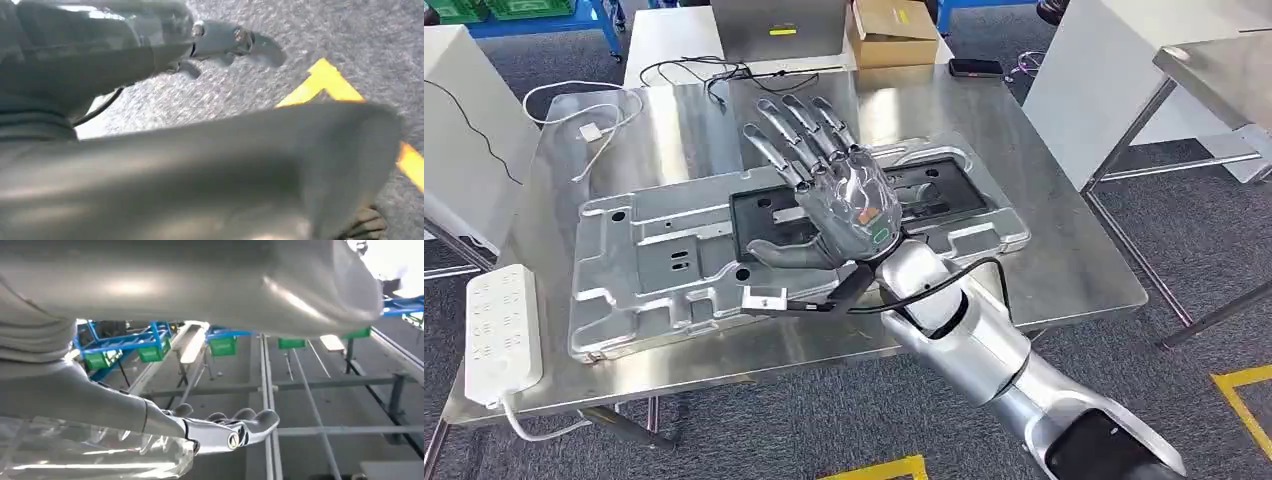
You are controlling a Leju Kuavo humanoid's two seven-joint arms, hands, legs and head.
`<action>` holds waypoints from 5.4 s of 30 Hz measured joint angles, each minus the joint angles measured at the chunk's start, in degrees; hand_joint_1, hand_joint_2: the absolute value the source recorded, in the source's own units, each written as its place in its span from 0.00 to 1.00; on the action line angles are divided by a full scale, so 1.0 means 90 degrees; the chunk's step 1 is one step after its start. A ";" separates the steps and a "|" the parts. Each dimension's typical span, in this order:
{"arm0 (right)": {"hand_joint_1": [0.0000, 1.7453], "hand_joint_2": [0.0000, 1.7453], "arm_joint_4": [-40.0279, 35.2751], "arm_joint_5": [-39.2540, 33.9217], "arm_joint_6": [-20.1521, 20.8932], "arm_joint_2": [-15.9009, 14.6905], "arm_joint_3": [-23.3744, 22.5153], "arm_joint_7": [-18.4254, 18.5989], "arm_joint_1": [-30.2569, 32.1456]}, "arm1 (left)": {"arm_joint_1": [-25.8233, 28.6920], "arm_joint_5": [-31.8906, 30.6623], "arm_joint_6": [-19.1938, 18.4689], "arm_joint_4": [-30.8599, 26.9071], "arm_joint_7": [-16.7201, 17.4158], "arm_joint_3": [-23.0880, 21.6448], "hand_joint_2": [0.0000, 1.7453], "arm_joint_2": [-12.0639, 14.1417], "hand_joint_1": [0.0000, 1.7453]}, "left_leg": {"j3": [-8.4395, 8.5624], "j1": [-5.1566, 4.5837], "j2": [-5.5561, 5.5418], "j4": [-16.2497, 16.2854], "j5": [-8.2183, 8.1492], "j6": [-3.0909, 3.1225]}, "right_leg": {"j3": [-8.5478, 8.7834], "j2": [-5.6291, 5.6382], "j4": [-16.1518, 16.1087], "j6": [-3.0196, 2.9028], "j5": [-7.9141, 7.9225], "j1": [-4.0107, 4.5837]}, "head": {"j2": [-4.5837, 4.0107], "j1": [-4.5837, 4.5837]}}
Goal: Take the parts from the cabinet and place them on the table.
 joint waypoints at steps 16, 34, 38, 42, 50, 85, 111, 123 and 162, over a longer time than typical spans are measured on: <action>0.00 0.00 0.0046 -0.0027 -0.0010 0.0107 0.0063 -0.0019 0.0019 | 0.0014 -0.0015 -0.0002 0.0000 -0.0017 0.0005 0.00 0.0002 0.00 | -0.0490 -0.0074 0.0021 0.0060 0.0231 -0.0103 | 0.0536 -0.0003 -0.0219 -0.0247 -0.0229 0.0062 | 0.0000 0.0275; 0.00 0.00 0.0092 -0.0032 -0.0022 0.0119 0.0126 -0.0017 0.0047 | 0.0003 -0.0036 0.0015 -0.0002 -0.0017 0.0012 0.00 0.0000 0.00 | -0.0067 -0.0108 0.0041 -0.0152 0.0182 0.0240 | -0.0395 -0.0001 0.1181 -0.0085 -0.0899 0.0128 | 0.0000 0.0114; 0.00 0.00 0.0121 -0.0039 -0.0022 0.0112 0.0143 -0.0017 0.0070 | 0.0003 -0.0036 0.0015 -0.0002 -0.0015 0.0012 0.00 0.0000 0.00 | -0.0309 -0.0106 0.0058 -0.0128 0.0351 0.0208 | -0.0121 -0.0001 0.1341 -0.0073 -0.0632 0.0126 | 0.0000 0.0219; 0.00 0.00 0.0121 -0.0056 -0.0034 0.0126 0.0143 -0.0022 0.0053 | -0.0003 -0.0049 0.0019 -0.0002 -0.0015 0.0015 0.00 0.0000 0.00 | -0.0421 -0.0121 0.0048 -0.0110 0.0496 0.0075 | 0.0826 0.0038 -0.0235 -0.0140 -0.0406 0.0182 | 0.0000 0.0304; 0.00 0.00 0.0134 -0.0061 -0.0056 0.0141 0.0165 -0.0039 0.0056 | 0.0008 -0.0058 0.0024 0.0000 -0.0015 0.0019 0.00 0.0000 0.00 | -0.0923 -0.0126 0.0046 0.1518 -0.0726 -0.0073 | 0.0407 -0.0013 -0.0266 -0.0422 -0.0080 0.0169 | 0.0000 0.0041; 0.00 0.00 0.0206 -0.0095 -0.0087 0.0172 0.0223 -0.0058 0.0084 | -0.0006 -0.0095 0.0046 0.0000 0.0005 0.0039 0.00 -0.0002 0.00 | -0.0306 -0.0158 0.0055 0.1055 0.0000 -0.0024 | 0.0116 0.0003 -0.0228 -0.0461 0.0116 0.0237 | 0.0000 -0.0010; 0.00 0.00 0.0243 -0.0097 -0.0255 0.0226 0.0226 -0.0053 0.0175 | -0.0017 -0.0151 0.0090 0.0002 0.0051 0.0061 0.00 -0.0007 0.00 | -0.0908 -0.0139 0.0055 0.1210 -0.0599 -0.0067 | 0.0411 0.0005 -0.0354 -0.0470 -0.0064 0.0162 | 0.0000 0.0056; 0.00 0.00 0.0343 -0.0795 -0.0734 0.0056 0.0075 -0.0122 0.0948 | 0.0024 0.0000 0.0151 0.0000 0.0068 0.0175 0.00 -0.0005 0.00 | 0.0469 -0.0137 0.0023 -0.0418 -0.0101 0.0156 | -0.0122 -0.0003 -0.0178 -0.0191 0.0239 0.0173 | 0.0000 -0.0027; 0.00 0.00 0.7315 -0.8046 0.2120 0.0221 -0.5593 0.0860 0.5203 | 0.0526 0.0802 -0.0549 -0.0916 0.0904 0.1268 0.00 0.0432 0.00 | 0.0197 -0.0108 0.0026 -0.0259 0.0002 0.0221 | 0.0358 0.0023 0.0510 -0.0113 -0.0540 0.0076 | 0.0000 0.0309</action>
